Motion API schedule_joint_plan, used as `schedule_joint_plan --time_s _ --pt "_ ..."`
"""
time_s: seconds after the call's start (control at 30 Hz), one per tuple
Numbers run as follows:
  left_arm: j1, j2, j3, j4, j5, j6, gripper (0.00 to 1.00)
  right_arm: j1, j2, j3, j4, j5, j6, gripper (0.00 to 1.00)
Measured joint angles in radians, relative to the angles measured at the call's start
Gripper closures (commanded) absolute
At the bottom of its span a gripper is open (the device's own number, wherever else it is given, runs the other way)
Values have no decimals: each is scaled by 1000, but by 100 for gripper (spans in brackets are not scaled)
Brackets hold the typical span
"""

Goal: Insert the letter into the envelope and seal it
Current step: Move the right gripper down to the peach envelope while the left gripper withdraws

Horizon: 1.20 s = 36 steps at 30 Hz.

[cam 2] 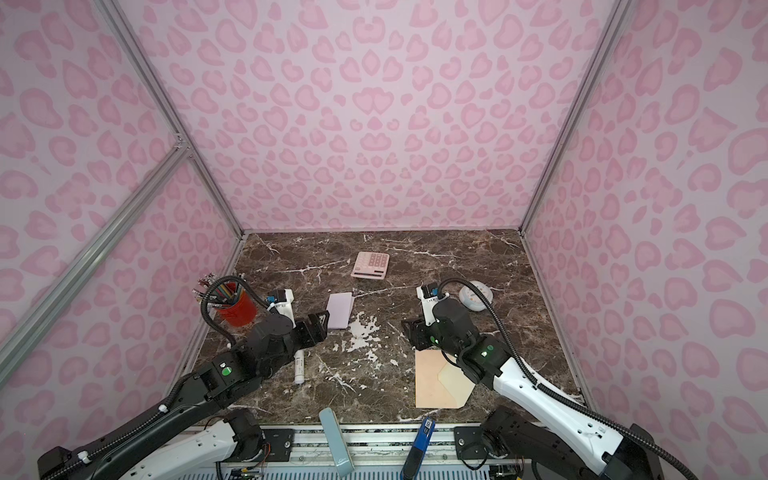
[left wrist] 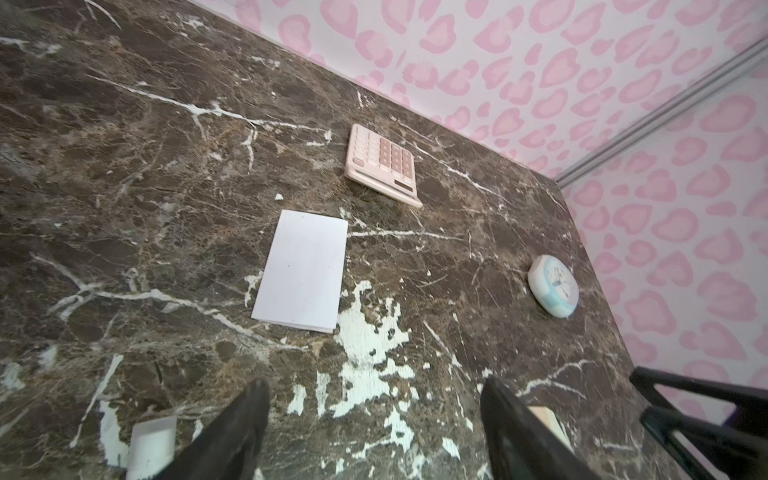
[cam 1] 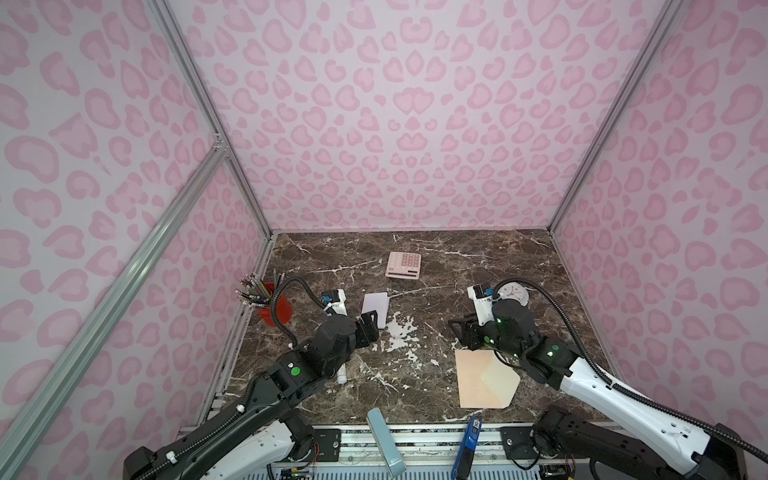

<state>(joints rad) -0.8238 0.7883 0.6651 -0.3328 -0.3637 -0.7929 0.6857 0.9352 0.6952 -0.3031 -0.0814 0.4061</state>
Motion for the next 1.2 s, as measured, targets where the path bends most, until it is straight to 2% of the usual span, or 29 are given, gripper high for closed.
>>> schedule_joint_plan --time_s 0.17,0.3,0.47,0.7,0.93,1.2 --pt "-55 6 28 -45 49 7 18 -14 -8 5 -91 45 114 42" --pt "-123 60 46 -46 77 7 18 -33 -1 23 -211 133 239 43" --pt "-191 140 45 -21 121 7 18 -115 -5 13 -351 179 399 42" --pt "-210 216 33 55 212 7 17 -174 -185 -103 -499 166 583 42" --pt "-224 237 -56 159 303 -11 17 -201 -335 -148 -651 151 684 43" --pt "-227 311 -39 235 375 -8 17 -266 -336 -190 -753 97 733 42"
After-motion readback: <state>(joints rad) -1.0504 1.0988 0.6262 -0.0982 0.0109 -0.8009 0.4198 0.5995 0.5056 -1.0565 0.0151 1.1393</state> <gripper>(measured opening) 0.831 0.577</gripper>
